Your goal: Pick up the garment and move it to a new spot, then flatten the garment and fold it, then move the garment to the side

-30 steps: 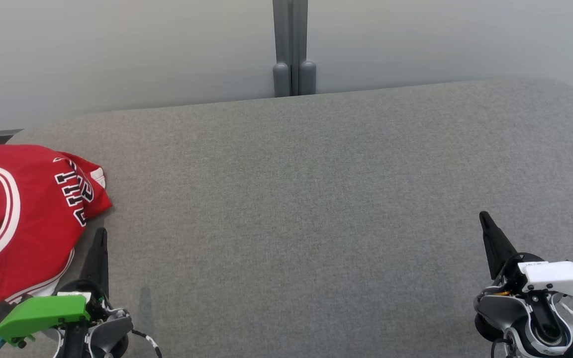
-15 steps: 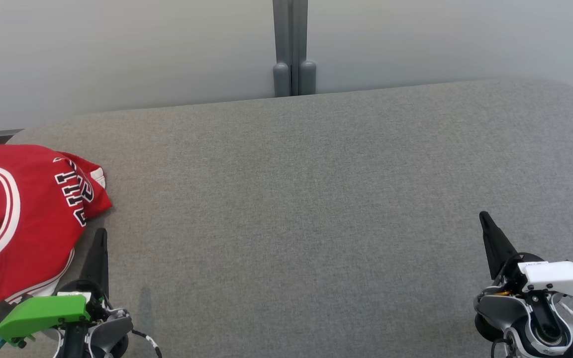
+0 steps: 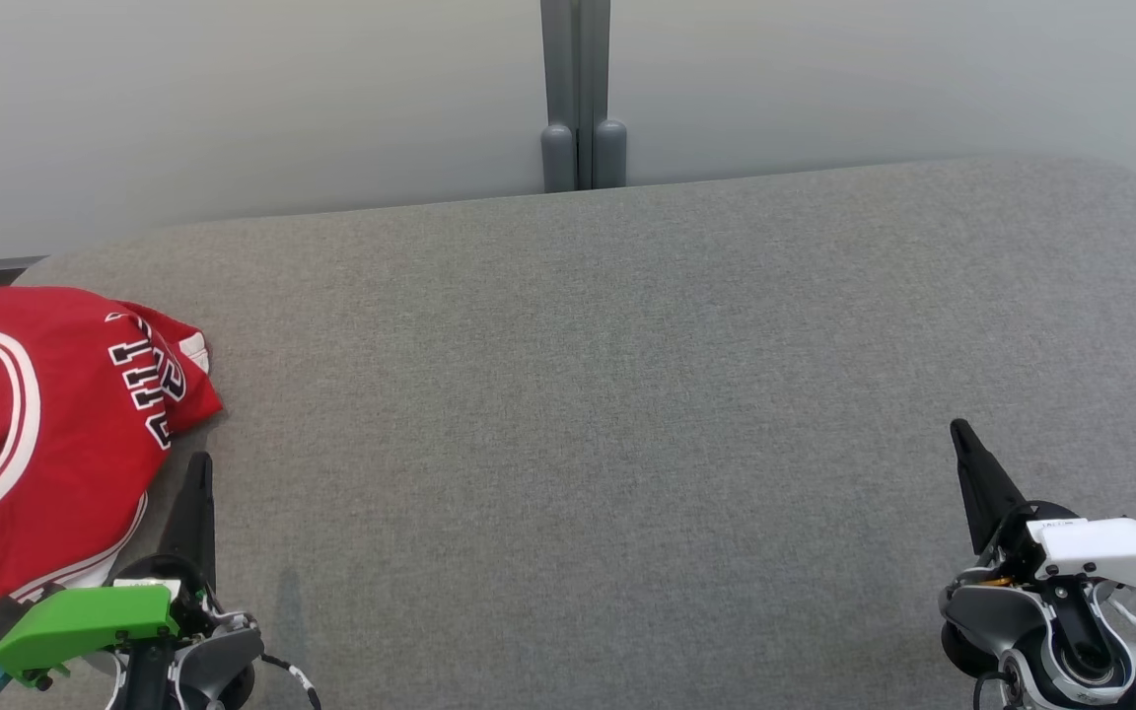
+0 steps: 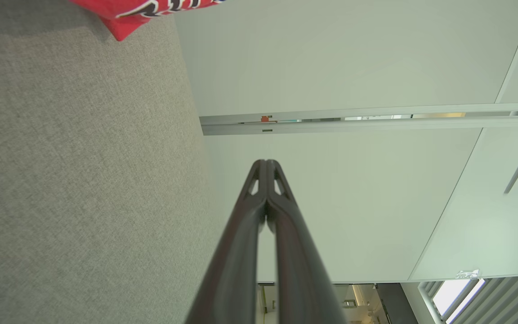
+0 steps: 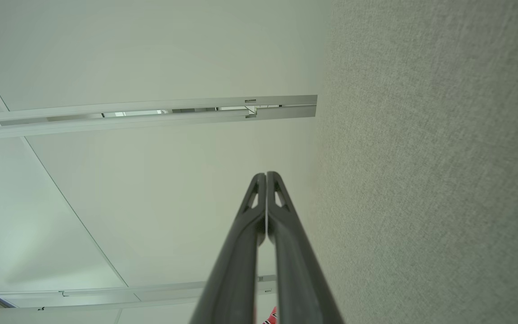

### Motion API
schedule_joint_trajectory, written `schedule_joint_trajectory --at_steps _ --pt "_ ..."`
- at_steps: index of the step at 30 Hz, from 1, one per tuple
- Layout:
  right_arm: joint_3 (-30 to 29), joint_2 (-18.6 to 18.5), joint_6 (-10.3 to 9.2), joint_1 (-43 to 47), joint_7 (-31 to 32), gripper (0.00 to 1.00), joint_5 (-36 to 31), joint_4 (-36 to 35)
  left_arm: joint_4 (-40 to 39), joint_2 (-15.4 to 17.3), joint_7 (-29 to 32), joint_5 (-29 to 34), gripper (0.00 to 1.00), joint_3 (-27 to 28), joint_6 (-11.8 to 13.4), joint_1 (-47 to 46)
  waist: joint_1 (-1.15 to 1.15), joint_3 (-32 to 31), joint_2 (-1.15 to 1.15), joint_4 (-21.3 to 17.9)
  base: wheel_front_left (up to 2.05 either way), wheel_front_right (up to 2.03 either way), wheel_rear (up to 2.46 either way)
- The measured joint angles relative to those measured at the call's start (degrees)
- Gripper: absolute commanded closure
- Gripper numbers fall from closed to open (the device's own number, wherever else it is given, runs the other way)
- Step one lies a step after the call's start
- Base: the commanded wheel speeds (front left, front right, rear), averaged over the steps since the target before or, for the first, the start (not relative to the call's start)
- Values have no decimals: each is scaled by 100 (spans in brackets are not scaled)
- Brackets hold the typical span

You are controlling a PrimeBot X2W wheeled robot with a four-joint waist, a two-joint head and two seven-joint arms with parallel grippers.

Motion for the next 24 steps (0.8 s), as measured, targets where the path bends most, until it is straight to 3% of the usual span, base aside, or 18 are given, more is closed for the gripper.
schedule_joint_trajectory --at_steps 24 --pt "0 0 0 0 0 100 0 0 0 0 0 0 100 0 0 0 0 0 0 0 0 0 0"
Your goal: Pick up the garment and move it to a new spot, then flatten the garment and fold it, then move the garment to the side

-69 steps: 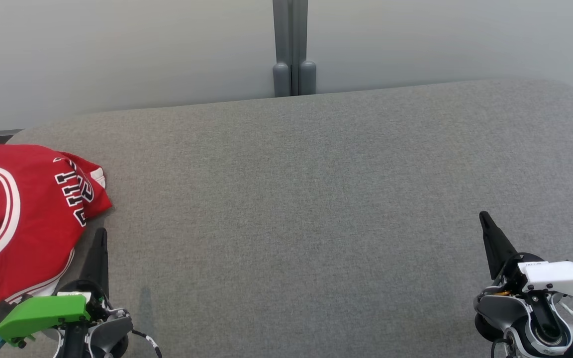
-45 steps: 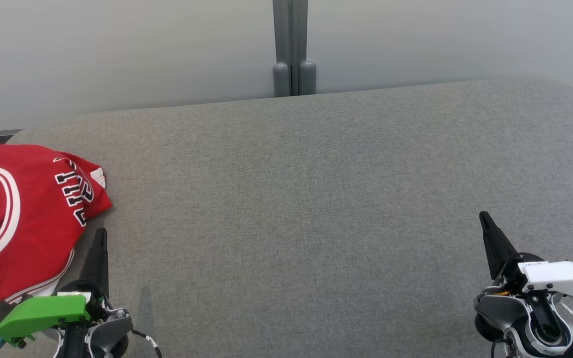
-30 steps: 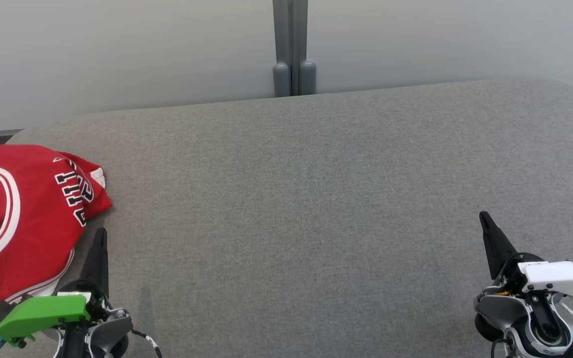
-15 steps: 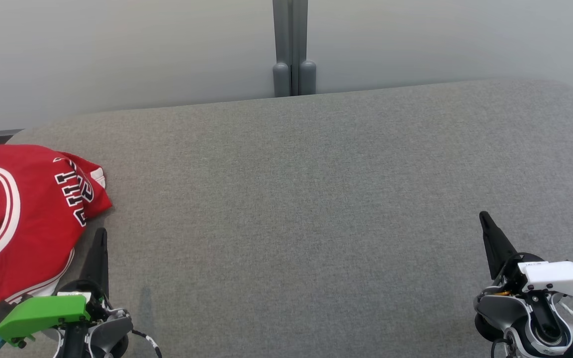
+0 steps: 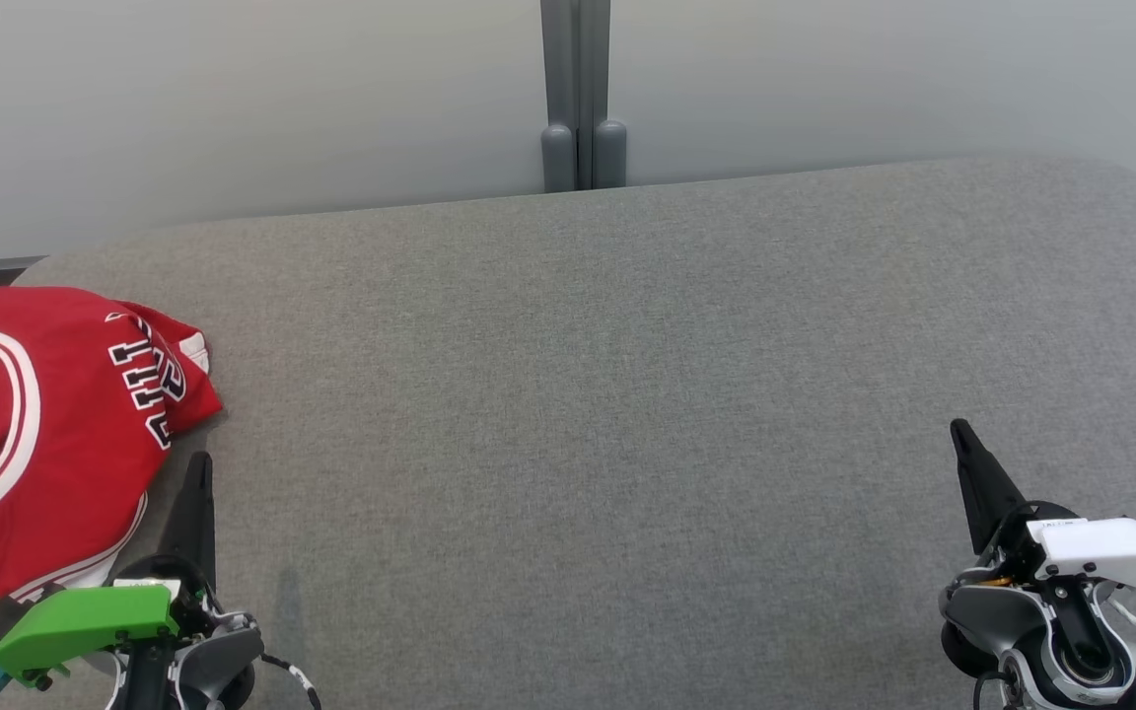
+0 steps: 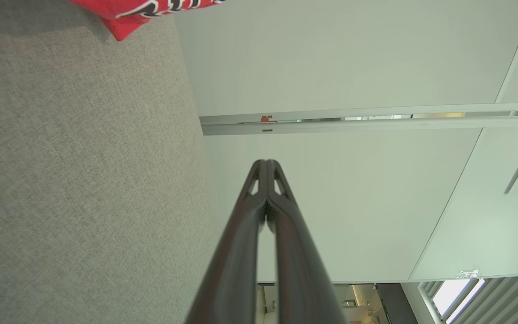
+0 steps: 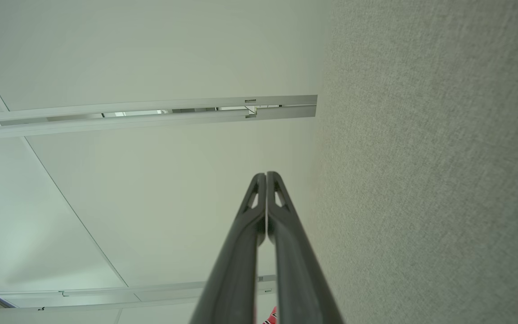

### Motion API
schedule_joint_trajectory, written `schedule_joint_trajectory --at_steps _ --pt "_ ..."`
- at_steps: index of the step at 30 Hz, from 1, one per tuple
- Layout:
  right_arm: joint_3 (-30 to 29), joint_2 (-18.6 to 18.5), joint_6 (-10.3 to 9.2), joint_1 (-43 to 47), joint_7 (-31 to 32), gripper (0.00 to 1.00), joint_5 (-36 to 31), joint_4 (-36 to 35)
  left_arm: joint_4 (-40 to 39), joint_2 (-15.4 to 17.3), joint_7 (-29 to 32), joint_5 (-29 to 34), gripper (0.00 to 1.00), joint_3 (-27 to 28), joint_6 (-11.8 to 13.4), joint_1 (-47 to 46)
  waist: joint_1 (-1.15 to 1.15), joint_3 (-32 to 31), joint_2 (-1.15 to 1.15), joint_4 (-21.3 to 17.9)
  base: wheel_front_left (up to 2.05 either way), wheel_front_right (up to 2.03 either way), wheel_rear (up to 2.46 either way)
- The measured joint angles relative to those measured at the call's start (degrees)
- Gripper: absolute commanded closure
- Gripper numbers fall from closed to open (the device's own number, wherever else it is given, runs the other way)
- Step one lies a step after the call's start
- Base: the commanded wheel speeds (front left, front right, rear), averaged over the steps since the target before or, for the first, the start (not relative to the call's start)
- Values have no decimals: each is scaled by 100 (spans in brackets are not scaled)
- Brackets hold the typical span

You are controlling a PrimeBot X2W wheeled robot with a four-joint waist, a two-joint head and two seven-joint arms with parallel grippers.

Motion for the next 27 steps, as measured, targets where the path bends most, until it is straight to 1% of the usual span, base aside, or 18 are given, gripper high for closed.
schedule_joint_trajectory --at_steps 1,2,7,10,16,21,27 --pt "0 0 0 0 0 100 0 0 0 0 0 0 100 0 -1 0 0 0 0 0 0 0 0" --pt "1 3 0 7 0 0 -2 19 16 -4 -2 1 0 -2 0 7 0 0 0 0 0 0 0" --pt "18 59 -2 232 -9 0 -3 259 271 -51 -14 1 0 -37 9 222 0 -3 0 -1 0 0 0" --pt "73 62 -2 252 -87 0 -14 261 275 -52 -102 13 0 -93 14 249 0 -17 0 -7 0 0 0" --pt "145 62 -2 253 -261 0 -215 257 232 -52 -268 345 0 -170 90 257 0 -44 0 -18 0 0 0" --pt "157 60 -2 253 -396 0 -660 261 167 -51 -410 828 0 -300 193 279 0 -65 0 -25 0 0 0" --pt "144 57 -2 254 -545 0 -1477 210 96 -49 -550 1459 0 -438 333 305 0 -90 0 -27 0 0 0"
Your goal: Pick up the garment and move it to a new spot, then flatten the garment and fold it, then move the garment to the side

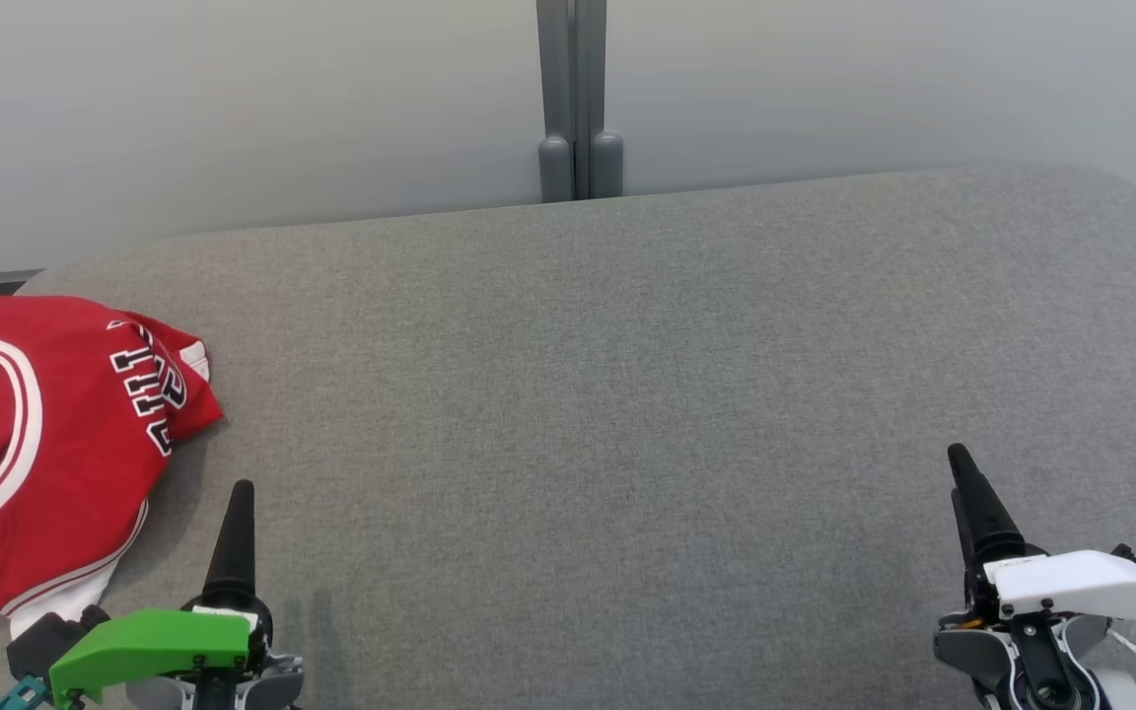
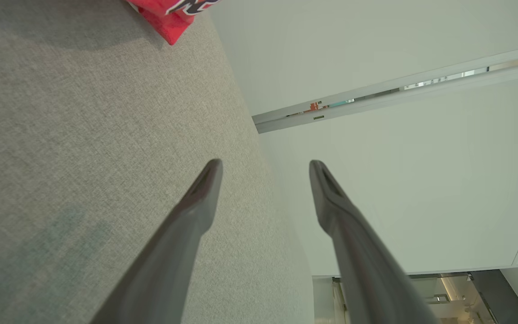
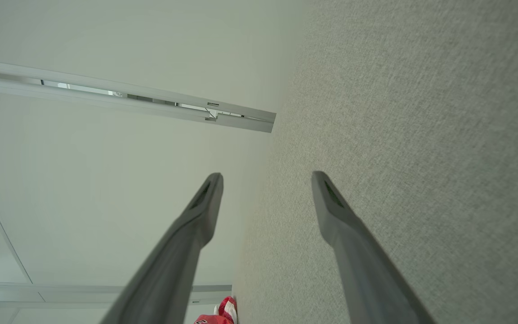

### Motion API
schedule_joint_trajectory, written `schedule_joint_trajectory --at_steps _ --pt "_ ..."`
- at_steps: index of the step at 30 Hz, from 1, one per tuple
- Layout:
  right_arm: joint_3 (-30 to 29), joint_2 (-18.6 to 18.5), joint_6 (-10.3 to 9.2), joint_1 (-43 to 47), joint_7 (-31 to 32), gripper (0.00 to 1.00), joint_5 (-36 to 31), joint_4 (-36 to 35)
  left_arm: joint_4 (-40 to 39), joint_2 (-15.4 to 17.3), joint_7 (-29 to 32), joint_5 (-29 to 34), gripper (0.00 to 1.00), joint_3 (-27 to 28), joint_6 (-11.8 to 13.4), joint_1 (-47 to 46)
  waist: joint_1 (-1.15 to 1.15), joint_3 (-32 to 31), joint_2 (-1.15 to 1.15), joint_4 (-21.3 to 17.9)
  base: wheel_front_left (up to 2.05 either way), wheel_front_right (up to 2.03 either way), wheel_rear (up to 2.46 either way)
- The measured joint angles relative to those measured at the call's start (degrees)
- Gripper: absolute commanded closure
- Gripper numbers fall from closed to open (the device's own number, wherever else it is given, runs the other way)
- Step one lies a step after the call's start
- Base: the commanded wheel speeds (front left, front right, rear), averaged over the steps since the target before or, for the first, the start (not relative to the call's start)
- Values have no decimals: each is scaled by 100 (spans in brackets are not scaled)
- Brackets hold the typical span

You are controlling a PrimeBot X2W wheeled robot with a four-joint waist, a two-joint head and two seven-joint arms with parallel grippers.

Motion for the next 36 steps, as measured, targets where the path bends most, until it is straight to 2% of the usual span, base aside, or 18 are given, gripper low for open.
schedule_joint_trajectory --at_steps 12,36 --pt "51 -8 0 98 -270 0 -1634 -155 -78 13 -272 1383 0 -236 163 69 0 -74 0 0 0 0 0" --pt "252 -19 0 206 -625 0 -3579 -215 -16 66 -723 3261 0 -523 331 160 0 -202 0 6 0 0 0"
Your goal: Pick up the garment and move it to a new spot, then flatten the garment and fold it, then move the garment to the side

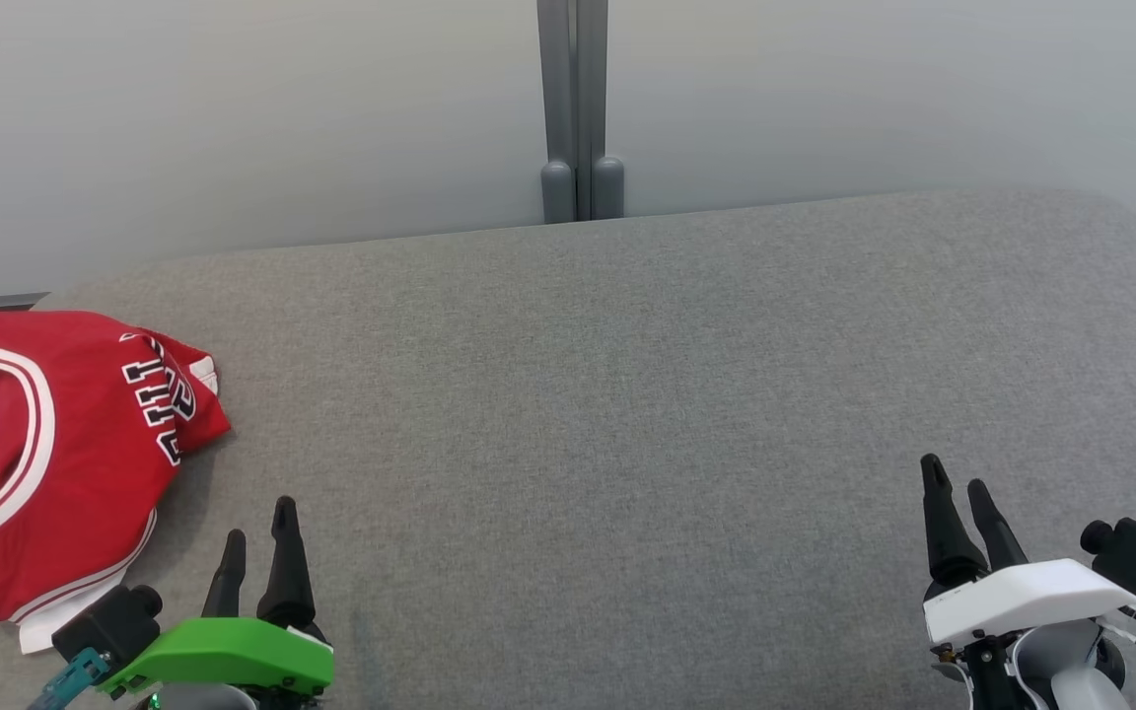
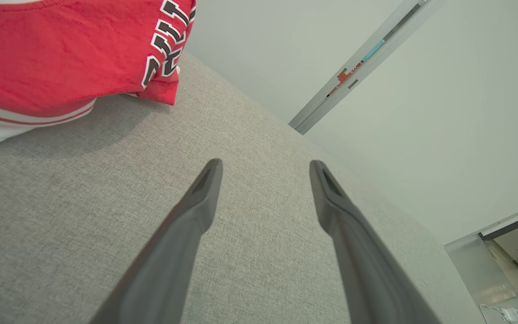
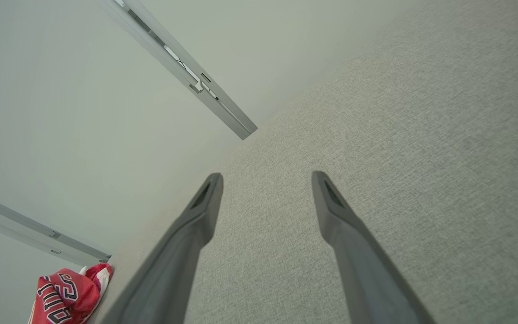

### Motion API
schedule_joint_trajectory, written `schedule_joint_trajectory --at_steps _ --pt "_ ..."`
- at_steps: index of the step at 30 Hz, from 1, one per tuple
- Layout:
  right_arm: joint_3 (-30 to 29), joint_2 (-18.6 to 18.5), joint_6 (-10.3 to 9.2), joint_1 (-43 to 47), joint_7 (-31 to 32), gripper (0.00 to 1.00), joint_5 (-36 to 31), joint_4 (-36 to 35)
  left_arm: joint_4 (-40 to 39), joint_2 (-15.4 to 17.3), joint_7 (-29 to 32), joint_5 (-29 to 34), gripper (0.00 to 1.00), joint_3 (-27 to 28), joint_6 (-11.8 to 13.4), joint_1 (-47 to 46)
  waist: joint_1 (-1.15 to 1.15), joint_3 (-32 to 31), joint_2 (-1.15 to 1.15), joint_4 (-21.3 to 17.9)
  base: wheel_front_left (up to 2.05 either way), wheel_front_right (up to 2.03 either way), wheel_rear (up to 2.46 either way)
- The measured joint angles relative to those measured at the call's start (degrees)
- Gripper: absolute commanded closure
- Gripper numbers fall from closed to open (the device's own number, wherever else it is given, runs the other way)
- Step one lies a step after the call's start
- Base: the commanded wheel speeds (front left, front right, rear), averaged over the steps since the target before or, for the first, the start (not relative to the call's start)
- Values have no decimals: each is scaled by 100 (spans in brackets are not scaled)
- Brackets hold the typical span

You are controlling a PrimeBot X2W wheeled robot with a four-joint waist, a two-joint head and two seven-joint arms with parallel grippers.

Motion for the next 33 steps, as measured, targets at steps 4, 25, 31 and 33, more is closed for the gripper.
schedule_joint_trajectory --at_steps 4,25,31,33 --pt "23 -3 0 3 -59 0 -345 -13 -18 12 -82 347 0 -43 35 1 0 -19 0 22 0 0 0" --pt "171 -13 0 16 -283 0 -1730 -35 -10 36 -392 1530 0 -75 176 71 0 -112 0 81 0 0 0" --pt "210 -16 0 38 -302 0 -2019 -29 19 36 -456 1805 0 -78 175 98 0 -140 0 109 0 0 0" --pt "244 -18 1 42 -304 0 -2098 -19 37 36 -499 1879 0 -79 170 109 0 -146 0 115 0 0 0"
